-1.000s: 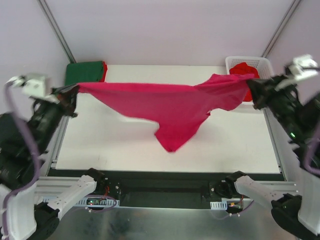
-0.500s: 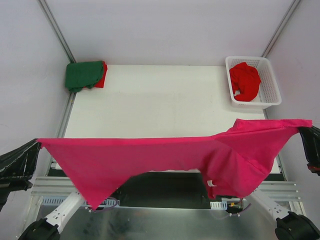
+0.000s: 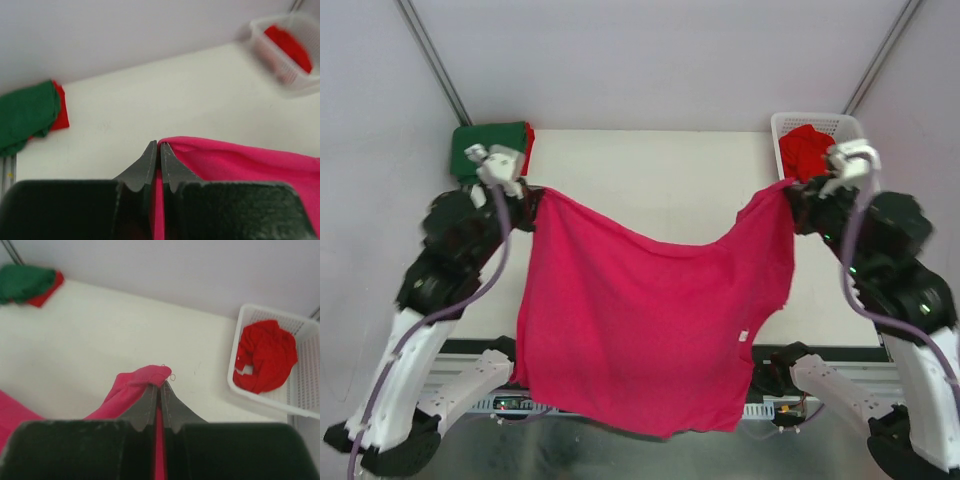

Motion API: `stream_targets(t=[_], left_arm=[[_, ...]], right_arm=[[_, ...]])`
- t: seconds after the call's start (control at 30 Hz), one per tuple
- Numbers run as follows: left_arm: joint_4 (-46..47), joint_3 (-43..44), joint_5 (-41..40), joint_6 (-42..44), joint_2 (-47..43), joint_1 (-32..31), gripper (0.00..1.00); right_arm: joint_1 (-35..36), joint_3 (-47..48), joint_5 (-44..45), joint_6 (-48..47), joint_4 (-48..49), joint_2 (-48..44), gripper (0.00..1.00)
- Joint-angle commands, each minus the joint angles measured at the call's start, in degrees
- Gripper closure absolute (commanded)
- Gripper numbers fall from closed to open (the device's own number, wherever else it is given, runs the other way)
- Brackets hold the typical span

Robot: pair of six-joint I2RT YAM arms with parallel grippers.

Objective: Fold and stack the t-shirts
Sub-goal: Flatten out the tshirt

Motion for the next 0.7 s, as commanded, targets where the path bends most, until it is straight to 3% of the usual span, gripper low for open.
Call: stream_targets(t=[0.0, 0.13, 0.4, 0.67], left_arm=[[15.56, -12.60, -7.30, 2.65, 5.54, 0.61, 1.00], [25.41, -19.14, -11.88, 3.79, 10.46, 1.22, 1.00], [27.35, -14.59, -11.53, 5.55, 17.41, 2.98, 1.00], [11.20, 2.96, -4.25, 5.82, 10.66, 2.89, 1.00]], right_arm=[[-0.59, -7.97, 5.98, -1.38, 10.30, 5.47, 0.99], [-1.47, -13.33, 6.16, -0.06, 15.67, 9.51, 0.99], [-2.35, -12.65, 7.48, 0.29, 19.65, 14.80, 0.99], [-2.35, 2.55, 0.89, -0.67, 7.27, 9.70, 0.99]])
